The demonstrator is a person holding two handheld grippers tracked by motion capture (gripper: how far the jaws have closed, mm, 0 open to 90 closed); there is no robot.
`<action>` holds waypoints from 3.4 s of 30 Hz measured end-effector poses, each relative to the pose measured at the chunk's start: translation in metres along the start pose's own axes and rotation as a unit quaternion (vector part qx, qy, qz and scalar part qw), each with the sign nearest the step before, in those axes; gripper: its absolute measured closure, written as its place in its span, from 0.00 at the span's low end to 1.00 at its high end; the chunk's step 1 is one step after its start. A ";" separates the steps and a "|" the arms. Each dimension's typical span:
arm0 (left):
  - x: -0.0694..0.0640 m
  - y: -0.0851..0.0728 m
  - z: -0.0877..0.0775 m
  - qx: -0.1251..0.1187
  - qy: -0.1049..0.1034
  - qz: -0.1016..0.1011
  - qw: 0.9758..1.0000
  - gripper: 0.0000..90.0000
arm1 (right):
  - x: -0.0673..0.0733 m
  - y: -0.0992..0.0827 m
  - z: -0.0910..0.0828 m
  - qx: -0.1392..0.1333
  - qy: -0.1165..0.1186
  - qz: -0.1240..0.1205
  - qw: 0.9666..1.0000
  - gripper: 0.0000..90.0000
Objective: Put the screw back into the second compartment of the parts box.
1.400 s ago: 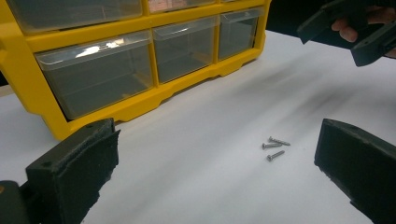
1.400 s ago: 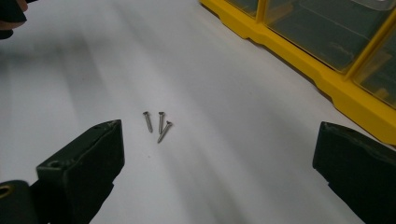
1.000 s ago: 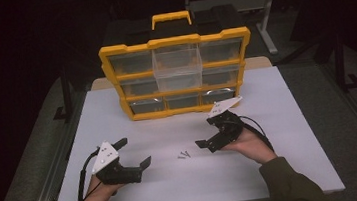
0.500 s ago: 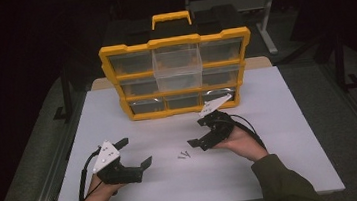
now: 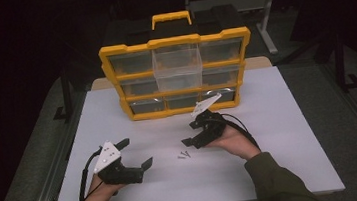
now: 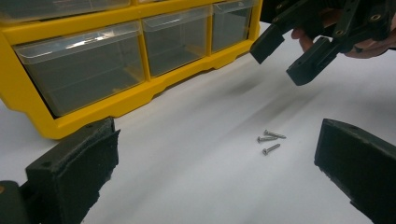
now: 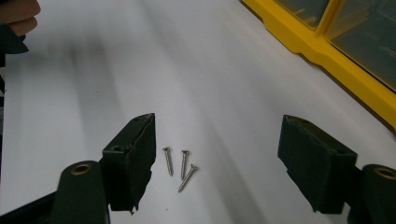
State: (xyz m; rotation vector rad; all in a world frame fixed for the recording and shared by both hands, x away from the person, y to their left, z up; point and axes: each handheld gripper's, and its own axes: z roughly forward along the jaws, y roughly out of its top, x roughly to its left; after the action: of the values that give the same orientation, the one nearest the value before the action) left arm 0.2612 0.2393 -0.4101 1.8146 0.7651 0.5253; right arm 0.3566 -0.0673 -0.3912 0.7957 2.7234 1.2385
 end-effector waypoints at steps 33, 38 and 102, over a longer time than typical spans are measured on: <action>0.002 0.000 0.000 -0.005 0.001 -0.004 1.000 0.00 | 0.001 -0.007 0.041 0.096 0.030 -0.035 0.994 0.80; 0.001 0.000 -0.001 -0.005 0.002 -0.008 1.000 0.00 | 0.002 -0.010 0.044 0.104 0.031 -0.037 0.993 0.82; -0.001 0.001 0.001 0.005 -0.013 0.000 1.000 0.00 | -0.004 -0.014 -0.003 0.083 0.027 -0.049 0.995 0.97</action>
State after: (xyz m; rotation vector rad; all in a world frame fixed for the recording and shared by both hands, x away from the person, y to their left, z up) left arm 0.2615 0.2379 -0.4093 1.8276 0.7507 0.4973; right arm 0.3533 -0.0790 -0.4003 0.6406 2.8991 1.0412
